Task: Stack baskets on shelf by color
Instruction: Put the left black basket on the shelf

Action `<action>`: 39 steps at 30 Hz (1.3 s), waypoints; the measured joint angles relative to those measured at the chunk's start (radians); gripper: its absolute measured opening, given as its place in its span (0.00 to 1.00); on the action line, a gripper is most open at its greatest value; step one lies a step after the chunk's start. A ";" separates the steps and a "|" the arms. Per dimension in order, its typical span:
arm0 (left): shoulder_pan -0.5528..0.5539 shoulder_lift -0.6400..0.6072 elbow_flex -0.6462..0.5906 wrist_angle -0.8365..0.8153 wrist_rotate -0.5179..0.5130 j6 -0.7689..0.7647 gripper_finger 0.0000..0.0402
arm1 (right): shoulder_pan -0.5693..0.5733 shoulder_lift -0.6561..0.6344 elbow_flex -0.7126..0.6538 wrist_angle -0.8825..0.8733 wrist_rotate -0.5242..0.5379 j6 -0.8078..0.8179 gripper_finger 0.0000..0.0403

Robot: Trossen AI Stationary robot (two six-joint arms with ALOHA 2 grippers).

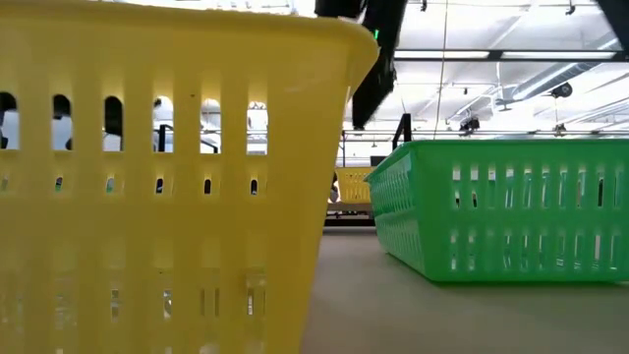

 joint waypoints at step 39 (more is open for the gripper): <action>-0.213 1.066 1.013 -0.512 -0.173 -0.657 0.00 | 0.609 -0.711 -0.808 0.454 0.222 0.660 0.12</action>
